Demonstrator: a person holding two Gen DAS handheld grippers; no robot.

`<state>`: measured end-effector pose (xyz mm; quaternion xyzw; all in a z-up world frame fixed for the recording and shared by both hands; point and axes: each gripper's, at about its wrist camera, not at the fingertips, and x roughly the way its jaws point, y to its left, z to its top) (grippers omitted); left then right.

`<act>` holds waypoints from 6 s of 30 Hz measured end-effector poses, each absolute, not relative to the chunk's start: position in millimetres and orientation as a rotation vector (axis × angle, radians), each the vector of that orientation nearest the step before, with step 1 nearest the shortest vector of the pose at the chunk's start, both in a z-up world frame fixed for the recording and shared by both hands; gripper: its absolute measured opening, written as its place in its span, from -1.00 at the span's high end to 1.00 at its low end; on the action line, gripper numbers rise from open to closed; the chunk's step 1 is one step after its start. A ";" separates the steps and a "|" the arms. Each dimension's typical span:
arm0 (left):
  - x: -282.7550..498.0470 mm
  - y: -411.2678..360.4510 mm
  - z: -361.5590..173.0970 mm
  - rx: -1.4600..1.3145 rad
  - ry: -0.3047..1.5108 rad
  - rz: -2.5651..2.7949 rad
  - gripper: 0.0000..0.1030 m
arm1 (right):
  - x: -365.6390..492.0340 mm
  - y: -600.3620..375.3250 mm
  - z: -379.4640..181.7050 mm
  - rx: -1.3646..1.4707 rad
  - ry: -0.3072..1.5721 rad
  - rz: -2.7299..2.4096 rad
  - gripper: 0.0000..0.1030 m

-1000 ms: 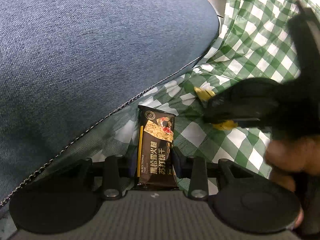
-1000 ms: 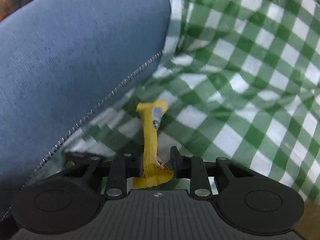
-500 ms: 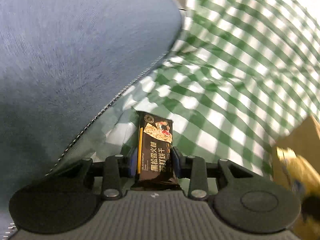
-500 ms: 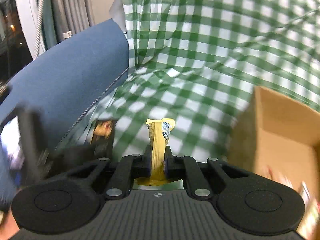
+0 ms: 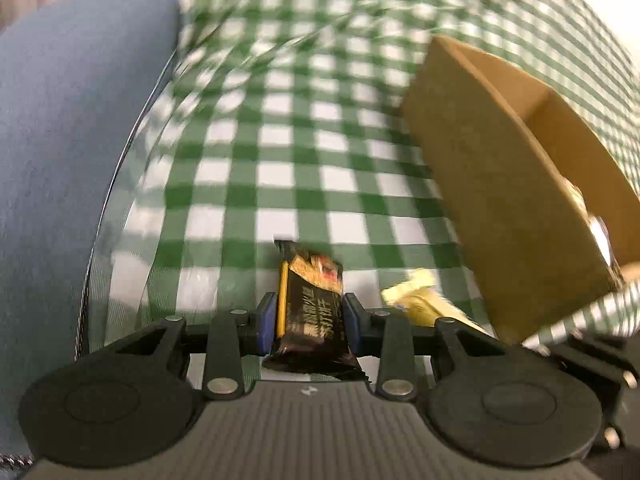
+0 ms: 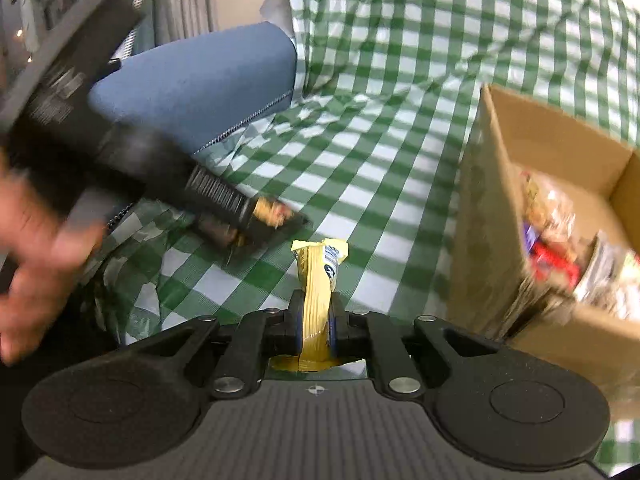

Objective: Organize snacks
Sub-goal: 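Lift both held snacks off the tablecloth, then carry both held snacks over the cardboard box, then open both tools to drop the cracker pack and candy bar into the box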

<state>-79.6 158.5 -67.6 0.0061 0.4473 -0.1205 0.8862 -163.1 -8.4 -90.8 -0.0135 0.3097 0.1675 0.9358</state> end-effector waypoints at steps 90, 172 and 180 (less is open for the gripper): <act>-86.1 146.6 -58.3 0.034 0.807 -0.226 0.17 | -170.3 -18.2 -93.5 -0.001 0.598 0.258 0.77; -10.8 -85.3 76.2 -0.045 0.403 -0.500 0.17 | -115.5 -279.1 -47.5 0.395 0.451 -0.071 0.77; -4.8 -98.3 72.6 -0.029 0.408 -0.525 0.17 | -110.4 -279.6 -48.8 0.401 0.454 -0.067 0.77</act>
